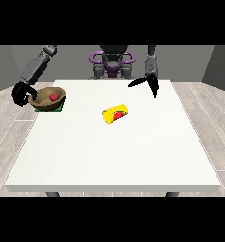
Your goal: Pick the cup and pour the ball into the bowl, then pick the bowl and place it on the pad
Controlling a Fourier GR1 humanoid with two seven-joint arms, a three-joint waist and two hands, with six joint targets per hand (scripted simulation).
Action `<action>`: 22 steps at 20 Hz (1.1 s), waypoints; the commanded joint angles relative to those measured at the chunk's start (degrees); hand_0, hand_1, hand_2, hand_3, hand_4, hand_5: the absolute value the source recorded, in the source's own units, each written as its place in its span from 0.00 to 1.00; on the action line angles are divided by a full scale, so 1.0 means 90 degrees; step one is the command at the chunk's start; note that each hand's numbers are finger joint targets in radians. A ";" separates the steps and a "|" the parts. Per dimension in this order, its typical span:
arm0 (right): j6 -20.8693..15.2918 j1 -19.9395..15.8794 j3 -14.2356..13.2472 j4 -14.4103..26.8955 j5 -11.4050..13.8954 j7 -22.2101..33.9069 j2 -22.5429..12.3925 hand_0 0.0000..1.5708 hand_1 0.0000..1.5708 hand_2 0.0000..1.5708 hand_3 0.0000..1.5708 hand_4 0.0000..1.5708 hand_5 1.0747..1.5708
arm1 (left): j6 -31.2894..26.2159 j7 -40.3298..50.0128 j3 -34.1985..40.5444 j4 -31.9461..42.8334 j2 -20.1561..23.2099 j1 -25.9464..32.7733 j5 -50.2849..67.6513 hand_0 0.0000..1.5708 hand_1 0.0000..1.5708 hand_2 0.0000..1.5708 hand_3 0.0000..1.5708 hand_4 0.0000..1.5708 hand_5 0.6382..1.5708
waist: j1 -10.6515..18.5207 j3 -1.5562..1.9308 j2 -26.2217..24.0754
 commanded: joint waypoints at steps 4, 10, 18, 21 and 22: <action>0.0167 -0.0420 -0.0317 0.0329 -0.0360 0.0318 -0.0083 1.00 1.00 1.00 0.00 0.53 1.00 | -0.0134 0.0321 0.0078 -0.0308 0.0082 -0.0009 0.0112 0.00 0.00 0.00 0.00 0.00 0.99 | -0.0125 -0.0005 -0.0049; 0.0237 -0.0108 -0.0035 0.0426 -0.0119 0.0541 -0.0027 1.00 1.00 1.00 0.52 0.47 1.00 | -0.0295 0.0443 -0.0033 -0.0449 0.0015 0.0405 0.0212 0.00 0.00 0.00 0.00 0.00 0.99 | -0.0057 -0.0008 -0.0413; -0.0012 0.0058 0.0427 0.0239 0.0428 0.0089 0.0032 1.00 1.00 1.00 0.77 0.43 0.97 | -0.0215 0.0599 0.0005 -0.0741 -0.0049 0.0242 0.0245 0.00 0.00 0.00 0.00 0.00 0.99 | -0.0105 -0.0005 -0.0203; -0.0693 -0.0101 0.0170 0.0524 0.0354 0.0583 -0.0632 1.00 1.00 0.95 0.73 0.00 0.97 | -0.0242 0.0423 -0.0140 -0.1035 -0.0011 0.0342 0.0150 0.00 0.00 0.00 0.00 0.00 0.99 | 0.0064 -0.0004 0.0002; -0.0323 0.0023 0.0218 0.0514 0.0402 0.0432 -0.0775 0.70 0.70 0.67 0.56 0.00 0.94 | -0.0221 0.0475 -0.0213 -0.1236 -0.0066 0.0638 0.0124 0.00 0.00 0.00 0.00 0.00 0.99 | -0.0067 0.0000 0.0012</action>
